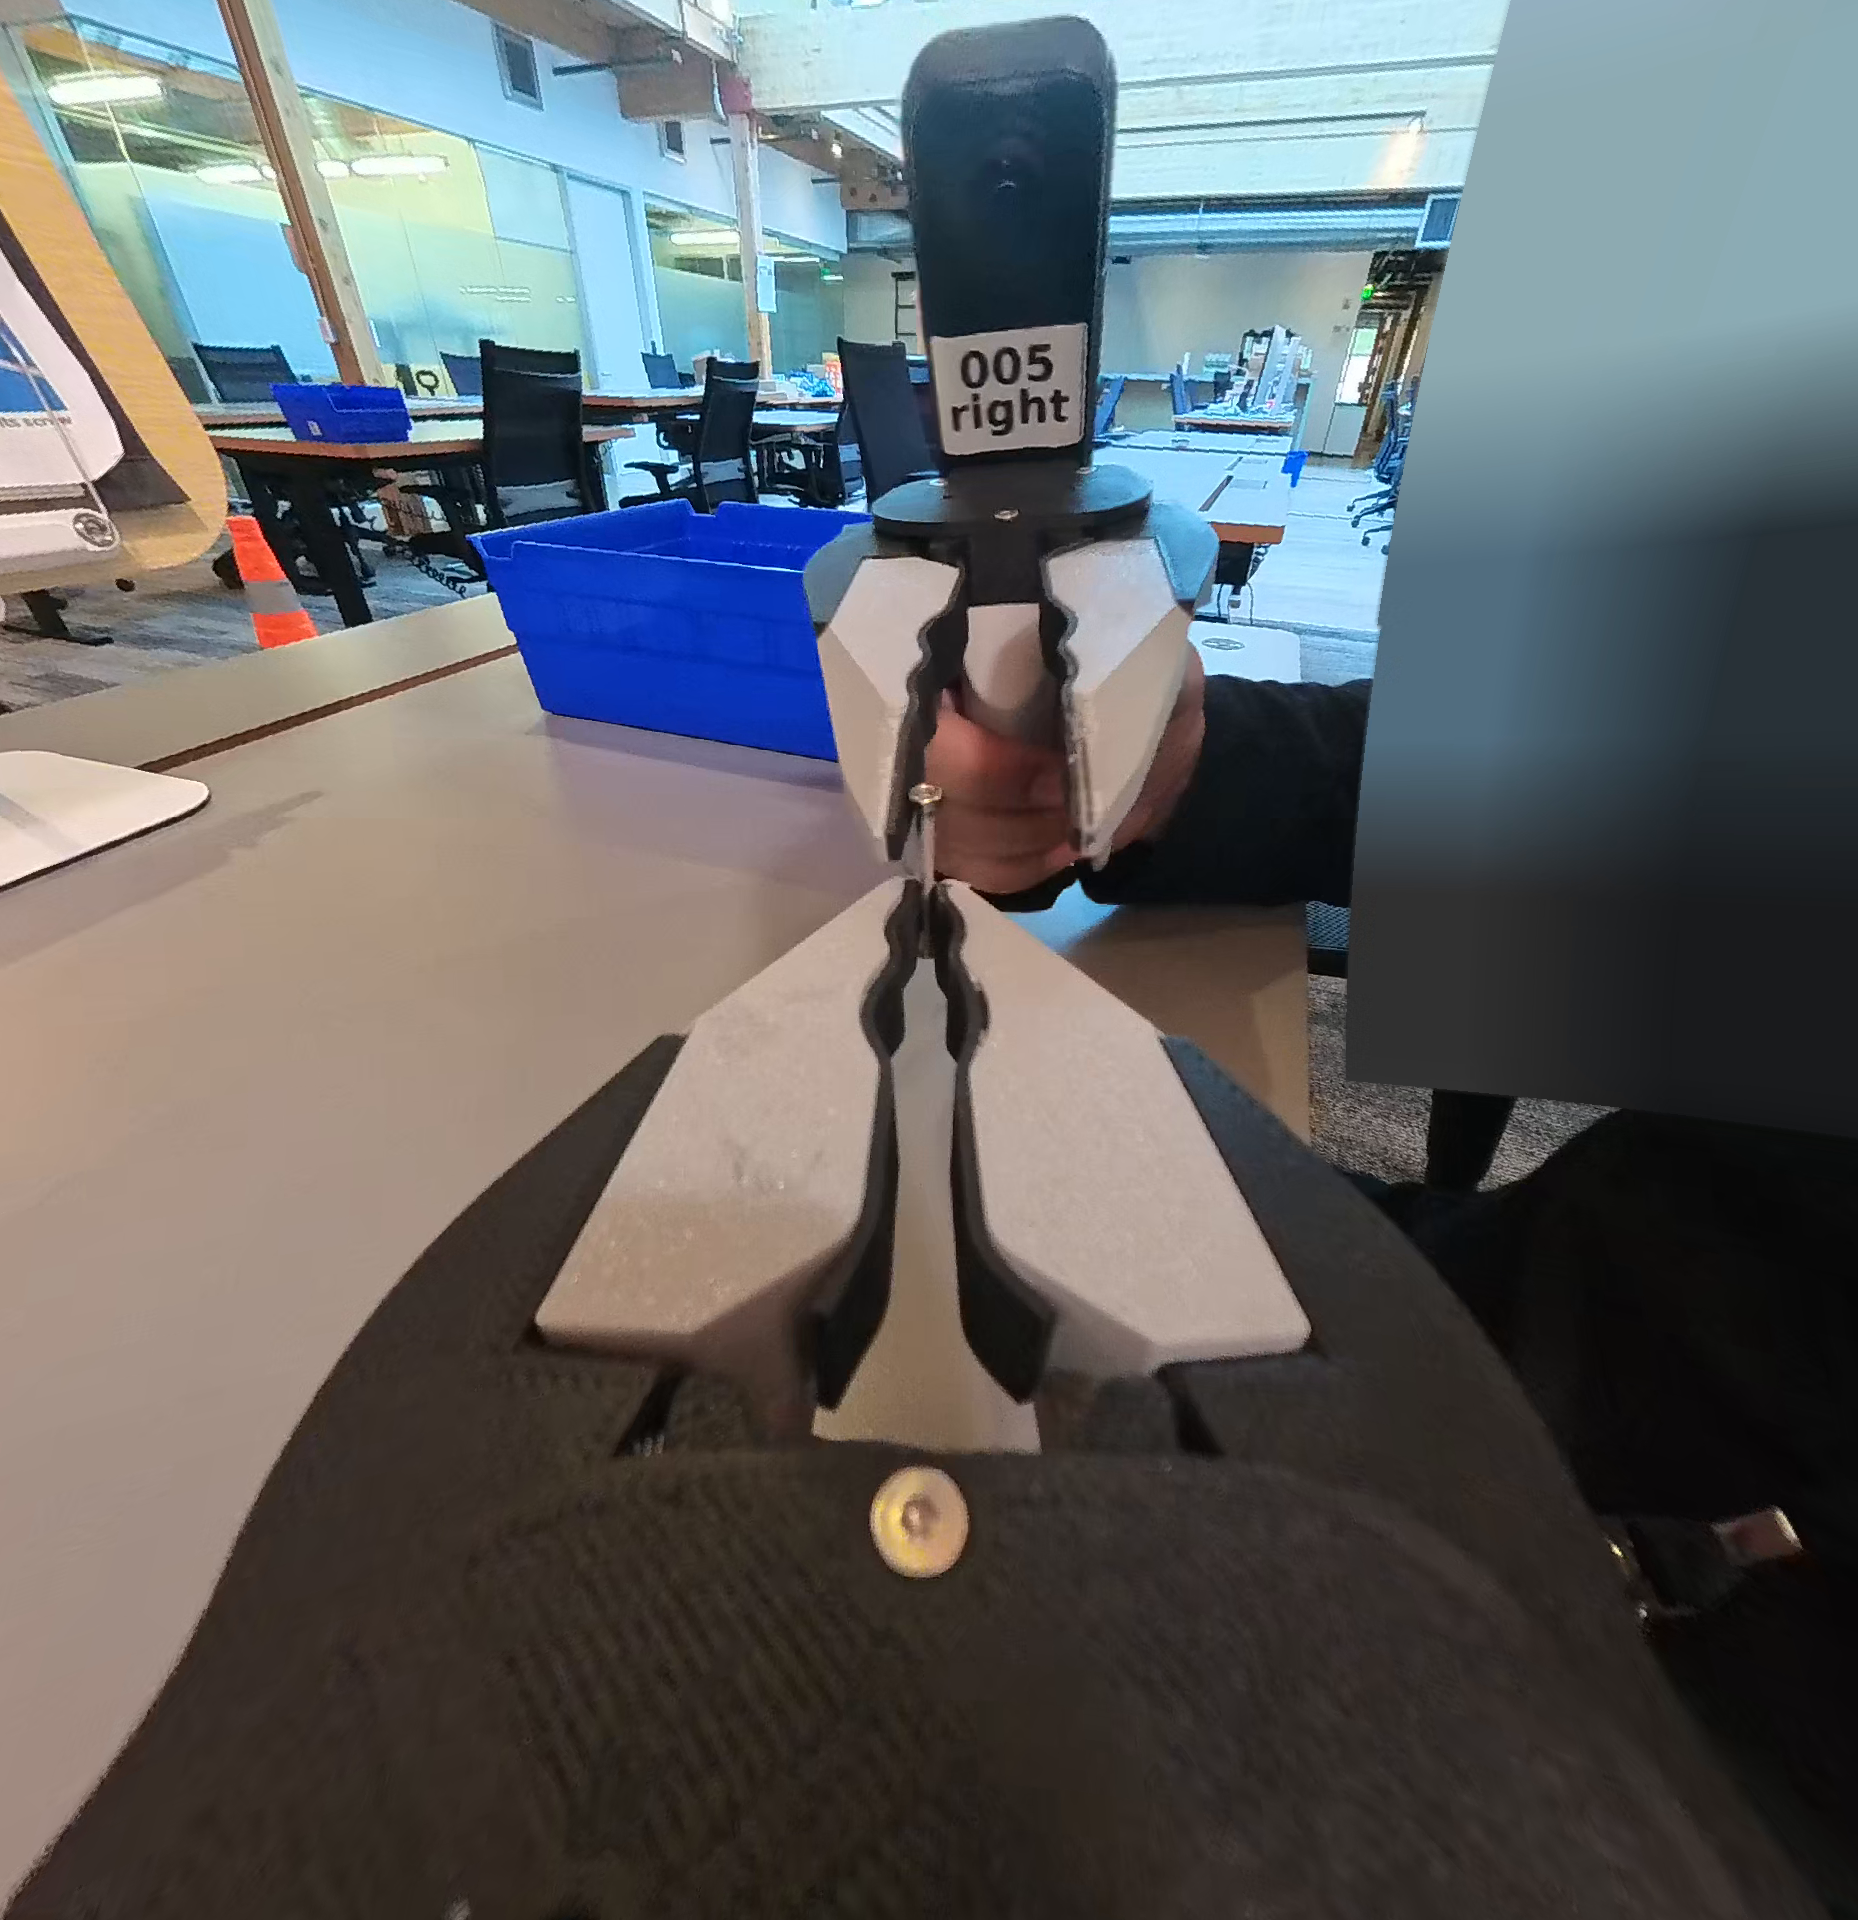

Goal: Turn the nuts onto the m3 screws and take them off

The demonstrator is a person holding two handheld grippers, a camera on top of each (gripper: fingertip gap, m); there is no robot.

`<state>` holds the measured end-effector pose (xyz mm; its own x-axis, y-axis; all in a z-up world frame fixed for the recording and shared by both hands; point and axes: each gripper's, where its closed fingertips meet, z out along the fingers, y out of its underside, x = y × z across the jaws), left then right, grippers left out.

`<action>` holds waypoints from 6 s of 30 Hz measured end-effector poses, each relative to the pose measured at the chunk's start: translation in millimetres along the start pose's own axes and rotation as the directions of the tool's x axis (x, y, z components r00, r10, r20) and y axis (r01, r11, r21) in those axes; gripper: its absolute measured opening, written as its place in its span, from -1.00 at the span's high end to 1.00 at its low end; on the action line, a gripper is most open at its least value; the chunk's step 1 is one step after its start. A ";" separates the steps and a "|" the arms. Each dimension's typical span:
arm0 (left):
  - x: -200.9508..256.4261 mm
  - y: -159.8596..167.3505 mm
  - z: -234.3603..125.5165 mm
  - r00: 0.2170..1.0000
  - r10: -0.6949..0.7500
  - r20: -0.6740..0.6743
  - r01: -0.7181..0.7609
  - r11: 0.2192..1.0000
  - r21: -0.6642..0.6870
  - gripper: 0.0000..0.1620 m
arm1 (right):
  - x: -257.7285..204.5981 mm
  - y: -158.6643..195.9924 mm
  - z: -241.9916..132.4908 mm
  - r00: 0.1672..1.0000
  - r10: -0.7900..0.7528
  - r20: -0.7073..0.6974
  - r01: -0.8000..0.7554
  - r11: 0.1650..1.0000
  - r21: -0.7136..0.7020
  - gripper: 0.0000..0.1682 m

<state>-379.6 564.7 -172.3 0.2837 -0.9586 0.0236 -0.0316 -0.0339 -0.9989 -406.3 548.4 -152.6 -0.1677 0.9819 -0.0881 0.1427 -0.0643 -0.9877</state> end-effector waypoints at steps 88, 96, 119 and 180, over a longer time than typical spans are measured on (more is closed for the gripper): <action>-7.5 1.4 1.5 0.999 -0.027 0.035 0.028 1.000 -0.012 1.00 | 5.5 -0.3 -6.3 0.995 0.027 -0.094 -0.026 1.000 0.013 0.69; -7.2 1.7 1.9 0.999 -0.031 0.030 0.032 0.999 -0.015 1.00 | 22.5 0.3 -1.5 0.985 0.080 -0.156 -0.078 0.997 0.020 0.62; -13.9 -1.0 -1.3 0.996 -0.074 0.047 0.074 0.997 0.011 1.00 | -1.1 -7.0 -16.6 0.994 0.046 -0.096 -0.040 0.997 0.061 0.96; -50.7 -7.0 -45.5 0.883 -0.048 0.467 0.021 0.998 0.064 0.60 | 72.4 37.2 -335.2 0.238 -0.069 -0.969 -0.264 0.955 -0.133 0.43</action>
<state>-437.4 600.7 -164.7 0.6994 -0.7129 0.0506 0.0358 -0.0357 -0.9987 -86.2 676.8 -152.3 0.8954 0.4104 0.1729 0.3104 -0.2966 -0.9032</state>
